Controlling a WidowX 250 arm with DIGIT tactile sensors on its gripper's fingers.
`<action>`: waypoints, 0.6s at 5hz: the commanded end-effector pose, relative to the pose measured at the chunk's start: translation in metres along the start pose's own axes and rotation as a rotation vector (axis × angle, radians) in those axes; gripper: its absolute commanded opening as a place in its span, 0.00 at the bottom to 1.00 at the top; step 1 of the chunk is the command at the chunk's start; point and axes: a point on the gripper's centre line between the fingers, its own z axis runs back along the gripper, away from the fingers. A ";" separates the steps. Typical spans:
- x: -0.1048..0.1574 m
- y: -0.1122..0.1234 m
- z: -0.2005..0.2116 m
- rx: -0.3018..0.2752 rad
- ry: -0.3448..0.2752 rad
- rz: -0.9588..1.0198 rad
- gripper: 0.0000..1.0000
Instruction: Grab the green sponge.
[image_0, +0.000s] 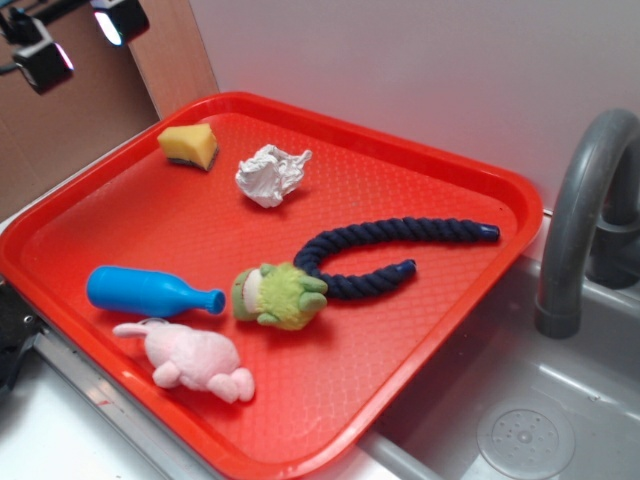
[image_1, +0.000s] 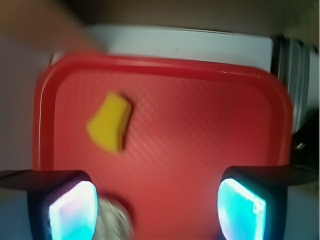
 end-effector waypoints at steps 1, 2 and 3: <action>0.012 -0.039 -0.061 -0.017 -0.068 0.245 1.00; 0.022 -0.053 -0.087 0.005 -0.126 0.274 1.00; 0.028 -0.061 -0.102 0.031 -0.171 0.306 1.00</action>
